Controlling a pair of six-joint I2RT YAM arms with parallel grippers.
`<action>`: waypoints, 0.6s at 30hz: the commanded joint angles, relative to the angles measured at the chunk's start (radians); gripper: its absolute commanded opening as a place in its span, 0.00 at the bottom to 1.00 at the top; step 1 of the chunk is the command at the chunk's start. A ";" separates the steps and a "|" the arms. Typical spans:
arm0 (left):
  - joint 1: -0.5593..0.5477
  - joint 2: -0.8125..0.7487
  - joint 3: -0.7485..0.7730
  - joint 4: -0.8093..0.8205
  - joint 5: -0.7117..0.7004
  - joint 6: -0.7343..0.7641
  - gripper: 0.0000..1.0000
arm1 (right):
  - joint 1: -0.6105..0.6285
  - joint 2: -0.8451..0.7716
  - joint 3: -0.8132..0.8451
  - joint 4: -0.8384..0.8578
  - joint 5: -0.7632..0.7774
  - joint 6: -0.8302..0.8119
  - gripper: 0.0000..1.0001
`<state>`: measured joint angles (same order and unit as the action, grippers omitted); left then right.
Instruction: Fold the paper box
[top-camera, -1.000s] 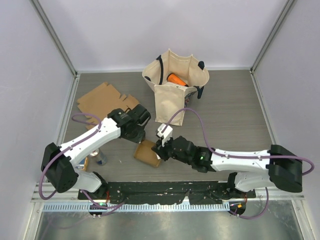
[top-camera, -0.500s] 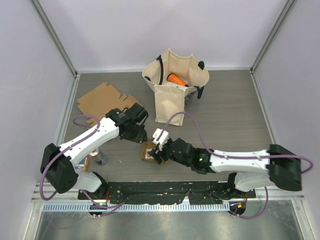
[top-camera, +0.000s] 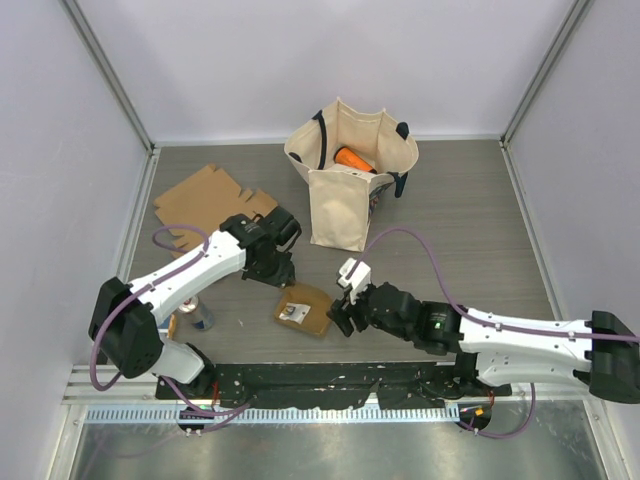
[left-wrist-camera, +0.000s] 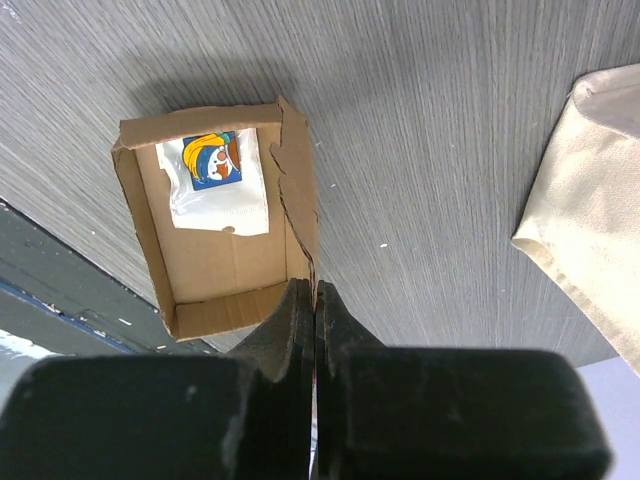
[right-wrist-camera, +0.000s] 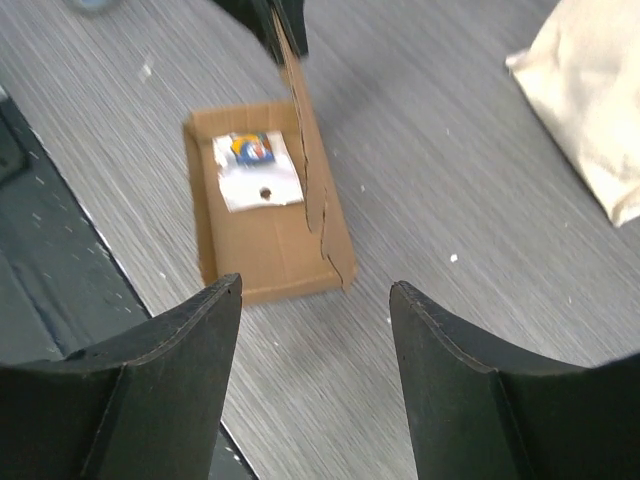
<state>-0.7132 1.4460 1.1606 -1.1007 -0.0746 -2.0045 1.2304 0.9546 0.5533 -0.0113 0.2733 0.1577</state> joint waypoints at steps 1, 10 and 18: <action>-0.003 -0.013 0.024 -0.039 -0.040 -0.323 0.00 | 0.001 0.071 0.036 -0.007 0.059 -0.055 0.66; -0.005 -0.041 0.008 -0.034 -0.054 -0.323 0.00 | 0.001 0.211 0.051 0.181 0.189 -0.076 0.53; -0.005 -0.049 0.001 -0.008 -0.071 -0.306 0.00 | 0.001 0.291 0.100 0.220 0.198 -0.089 0.34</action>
<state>-0.7139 1.4349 1.1606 -1.1072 -0.1139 -2.0041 1.2304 1.2221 0.5858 0.1204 0.4263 0.0822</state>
